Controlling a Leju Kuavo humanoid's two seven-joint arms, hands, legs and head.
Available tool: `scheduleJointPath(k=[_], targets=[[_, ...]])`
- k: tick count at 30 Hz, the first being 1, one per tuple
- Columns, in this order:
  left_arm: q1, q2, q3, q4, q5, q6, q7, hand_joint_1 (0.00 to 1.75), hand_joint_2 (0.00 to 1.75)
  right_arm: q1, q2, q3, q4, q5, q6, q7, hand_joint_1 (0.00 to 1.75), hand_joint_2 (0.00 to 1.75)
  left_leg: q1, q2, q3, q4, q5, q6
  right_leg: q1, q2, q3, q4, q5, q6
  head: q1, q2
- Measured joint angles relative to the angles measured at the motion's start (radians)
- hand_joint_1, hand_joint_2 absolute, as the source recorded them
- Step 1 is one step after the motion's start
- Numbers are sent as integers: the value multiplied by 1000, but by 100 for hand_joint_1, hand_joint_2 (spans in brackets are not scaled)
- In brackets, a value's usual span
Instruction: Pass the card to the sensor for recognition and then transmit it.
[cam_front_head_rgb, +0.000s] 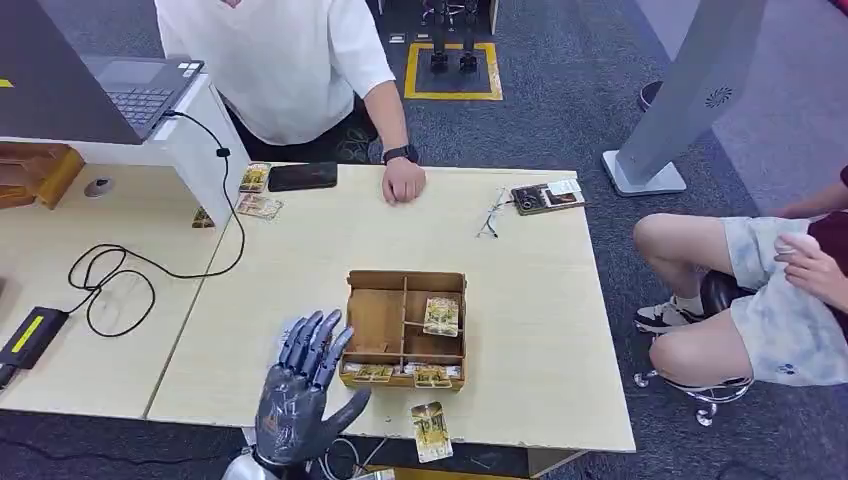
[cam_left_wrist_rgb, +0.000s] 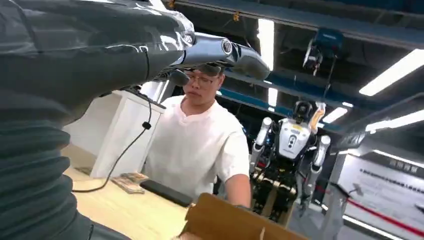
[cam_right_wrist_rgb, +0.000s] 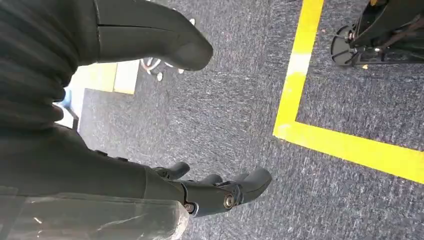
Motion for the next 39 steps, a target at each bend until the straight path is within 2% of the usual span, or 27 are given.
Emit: scheduleJointPath(k=[10,14,20,29,32,39], targets=[[-57,50,-124,99,-97,0,242,0,175,-3,0,-9,0,5,3,0,0,175,0,0,0,0,0,0,0,0,0,0,0,0,0,0],[-82,67,-174,140,-105,0,302,0,175,-4,0,-15,0,6,3,2,0,175,0,0,0,0,0,0,0,0,0,0,0,0,0,0],[-111,79,-224,184,-105,0,343,0,175,-4,0,-21,0,6,3,8,0,175,0,0,0,0,0,0,0,0,0,0,0,0,0,0],[-190,87,-303,290,-103,-16,512,0,175,-6,0,-24,0,6,5,8,0,175,0,0,1,0,0,0,0,0,1,0,0,0,0,0],[-202,90,-319,303,-119,-35,568,0,175,-5,0,-26,0,6,-1,8,0,175,0,0,1,0,0,0,0,0,1,0,0,0,0,0],[-208,90,-320,311,-161,-55,643,0,175,-5,0,-28,0,6,-1,8,0,175,0,0,1,0,0,0,0,0,1,0,0,0,0,0]])
